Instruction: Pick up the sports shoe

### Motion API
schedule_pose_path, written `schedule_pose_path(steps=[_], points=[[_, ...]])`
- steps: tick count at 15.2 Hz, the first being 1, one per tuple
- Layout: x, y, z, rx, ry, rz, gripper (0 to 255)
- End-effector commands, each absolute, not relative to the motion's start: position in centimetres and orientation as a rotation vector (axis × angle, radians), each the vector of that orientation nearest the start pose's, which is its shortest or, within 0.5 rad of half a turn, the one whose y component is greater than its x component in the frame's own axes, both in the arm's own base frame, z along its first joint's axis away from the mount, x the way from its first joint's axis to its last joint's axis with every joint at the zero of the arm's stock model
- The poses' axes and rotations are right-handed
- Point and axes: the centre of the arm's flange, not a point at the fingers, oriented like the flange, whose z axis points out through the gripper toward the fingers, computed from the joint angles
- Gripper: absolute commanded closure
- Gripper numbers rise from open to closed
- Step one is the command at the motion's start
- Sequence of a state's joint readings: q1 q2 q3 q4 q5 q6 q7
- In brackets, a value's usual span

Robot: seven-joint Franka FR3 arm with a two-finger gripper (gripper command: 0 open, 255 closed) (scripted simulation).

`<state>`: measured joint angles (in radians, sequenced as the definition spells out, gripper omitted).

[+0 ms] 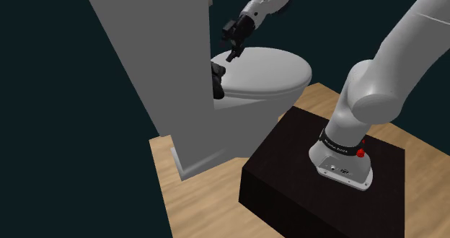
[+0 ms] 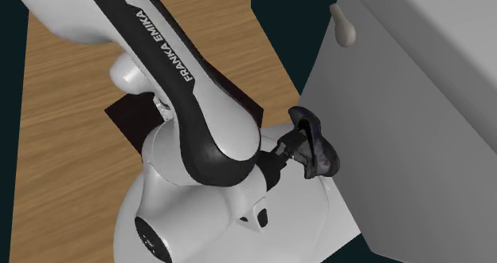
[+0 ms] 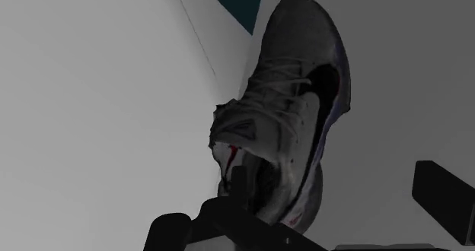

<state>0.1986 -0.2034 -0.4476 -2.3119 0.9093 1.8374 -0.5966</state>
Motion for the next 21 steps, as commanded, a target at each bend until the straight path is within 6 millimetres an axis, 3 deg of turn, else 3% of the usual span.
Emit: schedule_pose_path(steps=[1, 11, 12, 21], points=[[48.4, -5.8, 40.9, -2.028, 0.068, -0.160, 0], [48.9, -5.7, 36.4, -1.991, 0.075, -0.163, 0], [48.9, -5.8, 36.3, -1.991, 0.075, -0.163, 255], [48.9, -5.7, 36.4, -1.991, 0.075, -0.163, 255]])
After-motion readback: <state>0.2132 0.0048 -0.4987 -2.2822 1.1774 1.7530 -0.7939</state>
